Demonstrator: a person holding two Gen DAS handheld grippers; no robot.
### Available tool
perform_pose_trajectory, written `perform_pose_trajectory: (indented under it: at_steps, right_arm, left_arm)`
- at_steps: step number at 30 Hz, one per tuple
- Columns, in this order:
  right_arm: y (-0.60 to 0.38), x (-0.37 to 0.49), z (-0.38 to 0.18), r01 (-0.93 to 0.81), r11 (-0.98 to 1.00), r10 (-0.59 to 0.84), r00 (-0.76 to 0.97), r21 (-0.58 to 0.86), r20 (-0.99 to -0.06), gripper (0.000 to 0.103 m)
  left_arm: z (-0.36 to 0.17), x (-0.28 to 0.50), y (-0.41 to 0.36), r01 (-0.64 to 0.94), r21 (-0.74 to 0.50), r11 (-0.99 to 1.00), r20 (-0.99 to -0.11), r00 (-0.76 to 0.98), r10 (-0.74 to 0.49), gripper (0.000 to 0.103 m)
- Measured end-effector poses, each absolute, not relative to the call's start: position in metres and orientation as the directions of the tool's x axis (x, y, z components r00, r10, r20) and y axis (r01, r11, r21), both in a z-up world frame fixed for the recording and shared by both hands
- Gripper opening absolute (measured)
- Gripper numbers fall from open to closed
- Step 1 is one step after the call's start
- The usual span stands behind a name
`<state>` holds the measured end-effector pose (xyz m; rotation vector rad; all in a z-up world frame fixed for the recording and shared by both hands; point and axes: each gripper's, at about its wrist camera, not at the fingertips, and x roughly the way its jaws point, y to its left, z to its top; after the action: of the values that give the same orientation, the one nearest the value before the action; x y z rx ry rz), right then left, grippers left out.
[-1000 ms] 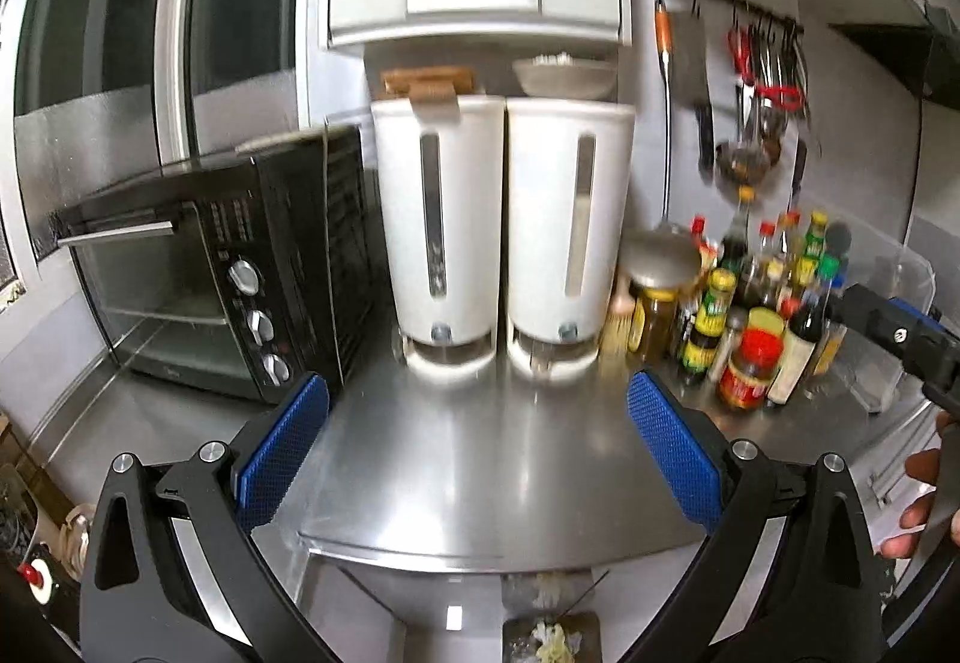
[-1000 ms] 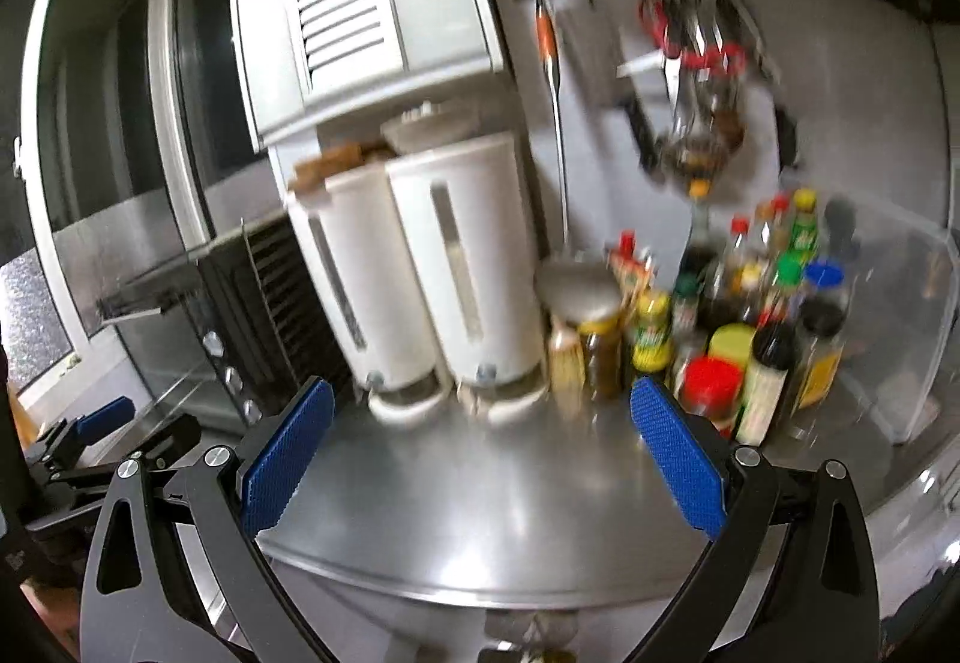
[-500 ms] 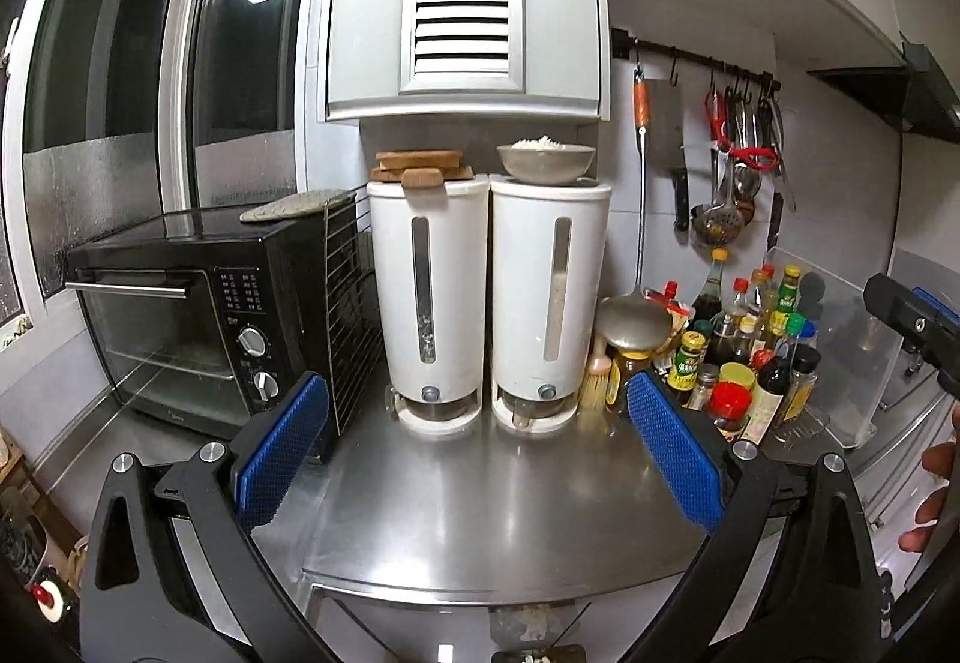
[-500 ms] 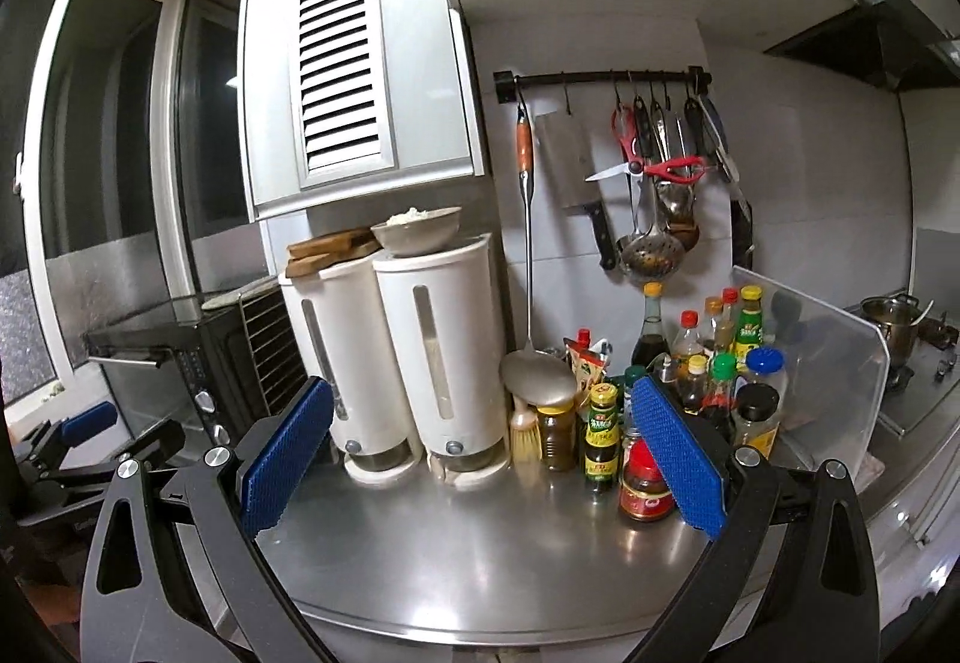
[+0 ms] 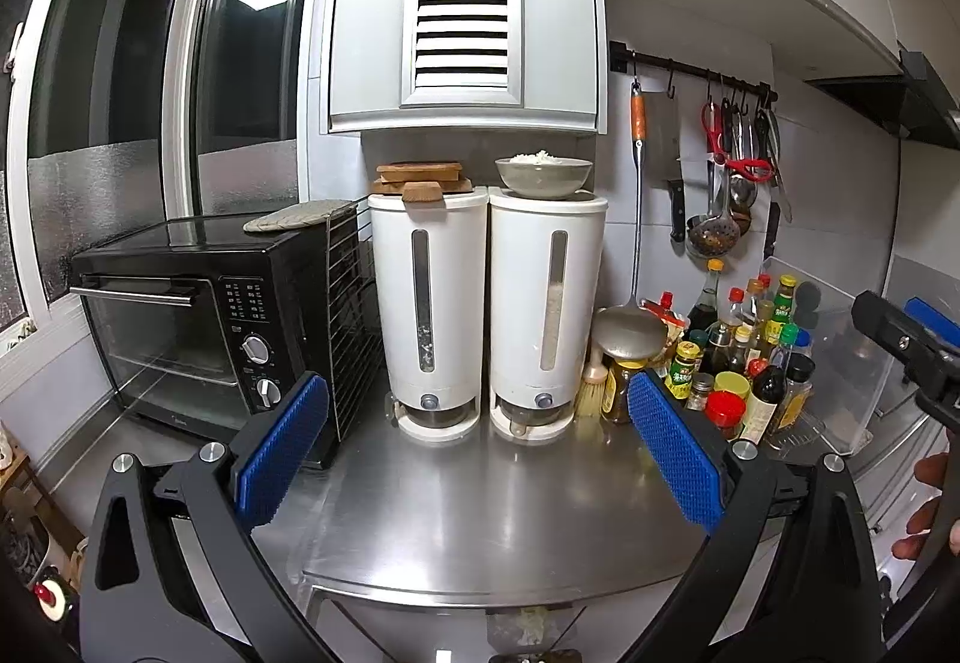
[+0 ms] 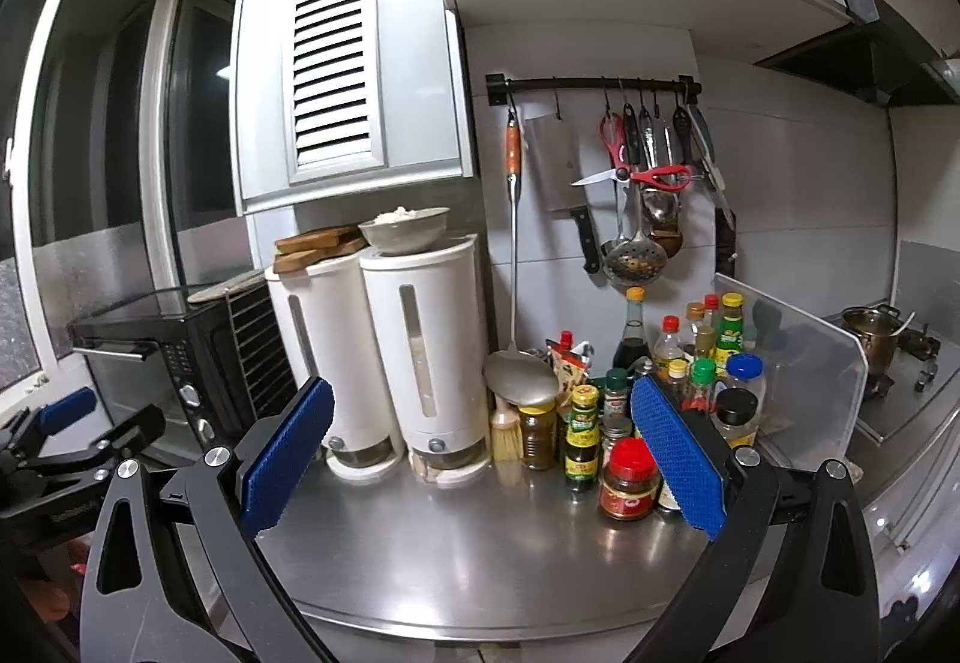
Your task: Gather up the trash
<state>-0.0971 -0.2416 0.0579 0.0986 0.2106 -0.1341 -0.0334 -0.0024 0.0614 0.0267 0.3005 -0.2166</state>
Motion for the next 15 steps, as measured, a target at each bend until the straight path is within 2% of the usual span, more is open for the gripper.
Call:
perform_pose_trajectory:
  at_steps: [15]
  right_arm:
    - [-0.2452,-0.1015,0.0564,0.178,0.981,-0.158,0.962,0.076,-0.224,0.100]
  left_arm:
    - [0.0657,-0.0398,-0.0023,0.222,0.029,0.975,-0.296,0.933,-0.203,0.095]
